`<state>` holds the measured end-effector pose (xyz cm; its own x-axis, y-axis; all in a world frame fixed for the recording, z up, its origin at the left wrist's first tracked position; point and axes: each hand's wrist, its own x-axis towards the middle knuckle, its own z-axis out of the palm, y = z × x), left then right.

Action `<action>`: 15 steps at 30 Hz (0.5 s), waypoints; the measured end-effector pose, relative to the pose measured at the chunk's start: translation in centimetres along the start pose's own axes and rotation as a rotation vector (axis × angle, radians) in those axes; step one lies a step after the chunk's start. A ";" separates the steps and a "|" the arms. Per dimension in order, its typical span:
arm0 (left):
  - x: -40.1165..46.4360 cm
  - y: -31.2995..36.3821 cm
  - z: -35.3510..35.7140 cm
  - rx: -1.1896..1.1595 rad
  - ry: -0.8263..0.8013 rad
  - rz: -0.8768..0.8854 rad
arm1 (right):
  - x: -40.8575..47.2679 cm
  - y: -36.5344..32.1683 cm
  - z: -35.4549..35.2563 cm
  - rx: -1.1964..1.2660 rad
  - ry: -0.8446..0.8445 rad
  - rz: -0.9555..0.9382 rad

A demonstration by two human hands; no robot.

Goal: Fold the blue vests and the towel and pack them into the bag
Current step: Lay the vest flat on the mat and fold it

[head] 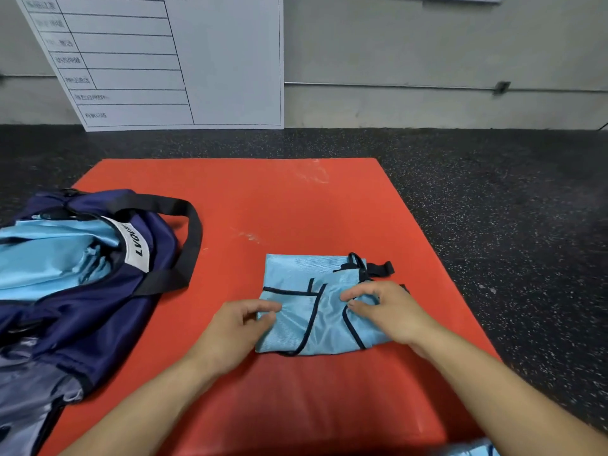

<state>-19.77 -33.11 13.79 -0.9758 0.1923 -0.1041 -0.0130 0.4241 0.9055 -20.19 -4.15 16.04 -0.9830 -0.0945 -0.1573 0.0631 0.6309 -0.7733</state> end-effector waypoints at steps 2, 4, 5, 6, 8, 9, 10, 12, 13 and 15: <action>0.0 -0.1 0.1 0.032 -0.013 0.008 | -0.1 -0.3 -0.2 0.015 -0.078 0.002; -0.1 -0.1 0.2 0.057 -0.024 0.026 | -0.4 -0.9 -0.2 -0.004 -0.167 -0.027; -0.2 -0.2 0.3 0.061 -0.028 0.027 | -0.5 -1.0 -0.1 -0.045 -0.173 -0.056; -0.2 -0.3 0.3 0.062 -0.033 0.025 | -0.4 -1.0 0.1 -0.107 -0.166 -0.083; -0.1 -0.5 0.2 0.055 -0.032 0.020 | -0.2 -1.2 0.4 -0.218 -0.168 -0.113; -0.1 -0.5 0.2 0.054 -0.030 0.019 | -0.1 -1.2 0.5 -0.244 -0.171 -0.113; 0.0 -0.6 0.1 0.055 -0.033 0.018 | 0.0 -1.2 0.6 -0.261 -0.164 -0.105; 0.0 -0.7 0.1 0.054 -0.035 0.020 | 0.1 -1.0 0.6 -0.274 -0.119 -0.059; 0.0 -0.6 0.1 0.052 -0.035 0.019 | 0.1 -0.8 0.5 -0.271 -0.089 -0.036; -0.1 -0.5 0.2 0.054 -0.033 0.018 | 0.3 -0.7 0.4 -0.273 -0.038 0.004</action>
<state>-19.65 -33.18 13.29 -0.9681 0.2286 -0.1022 0.0171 0.4676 0.8838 -20.43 -4.90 16.32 -0.9753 -0.1172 -0.1870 0.0133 0.8148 -0.5796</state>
